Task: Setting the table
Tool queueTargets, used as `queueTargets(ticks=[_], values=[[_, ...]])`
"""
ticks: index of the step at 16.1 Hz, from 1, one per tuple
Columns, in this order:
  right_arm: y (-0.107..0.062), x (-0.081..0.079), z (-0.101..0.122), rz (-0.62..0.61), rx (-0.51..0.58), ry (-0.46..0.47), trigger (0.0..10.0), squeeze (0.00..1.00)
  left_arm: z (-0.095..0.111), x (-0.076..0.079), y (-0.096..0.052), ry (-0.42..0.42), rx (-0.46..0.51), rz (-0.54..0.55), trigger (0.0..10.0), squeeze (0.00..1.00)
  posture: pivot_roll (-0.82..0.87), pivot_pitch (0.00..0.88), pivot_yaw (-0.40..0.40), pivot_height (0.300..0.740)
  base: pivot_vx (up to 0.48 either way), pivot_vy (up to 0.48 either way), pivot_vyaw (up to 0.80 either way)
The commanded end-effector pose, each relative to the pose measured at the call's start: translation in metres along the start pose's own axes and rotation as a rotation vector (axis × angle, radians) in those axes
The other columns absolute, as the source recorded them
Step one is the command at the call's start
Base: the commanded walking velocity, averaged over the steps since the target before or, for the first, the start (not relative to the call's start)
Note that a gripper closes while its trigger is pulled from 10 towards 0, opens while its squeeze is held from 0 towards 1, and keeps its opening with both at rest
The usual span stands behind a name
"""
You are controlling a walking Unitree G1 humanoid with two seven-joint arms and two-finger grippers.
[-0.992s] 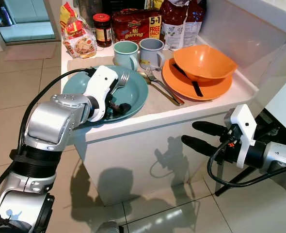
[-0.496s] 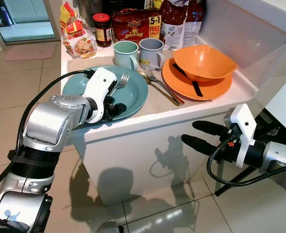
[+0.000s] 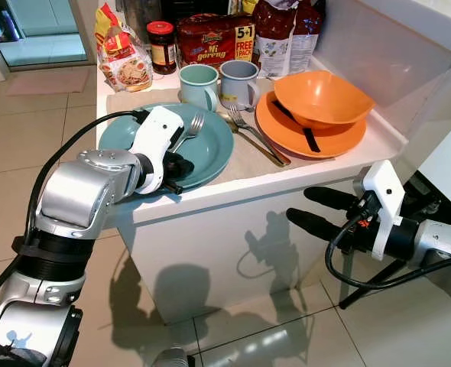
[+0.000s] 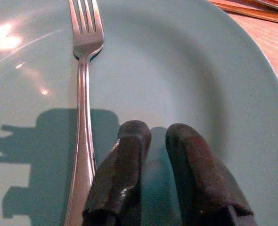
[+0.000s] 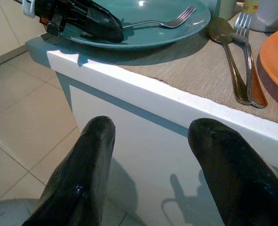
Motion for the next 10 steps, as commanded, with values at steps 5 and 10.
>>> queueTargets(ticks=[5,10], values=[[0.0013,0.0041,0.0011,-0.027,0.009,0.001,10.0,0.00,0.0081,-0.0057,-0.0024,-0.011,0.036,0.025,0.0,0.00,0.09,0.027,-0.017,0.740,0.000,0.000,0.00],[0.0019,0.0030,-0.0002,-0.030,0.010,0.006,10.0,0.00,0.0082,-0.0057,-0.0009,-0.012,0.038,0.022,0.0,0.00,0.09,0.024,-0.009,0.740,0.000,0.000,0.00]])
Point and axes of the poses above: a point about 5 cm out from each wrist's last joint towards the gripper, its own y axis pointing out of the wrist towards the gripper, its own z axis along the axis of the wrist's last joint, x = y × z, the point moved 1 cm from there along y, pointing out of the wrist towards the gripper, and after that the axes turned 5 degrees about -y, right-handed, at the moved point
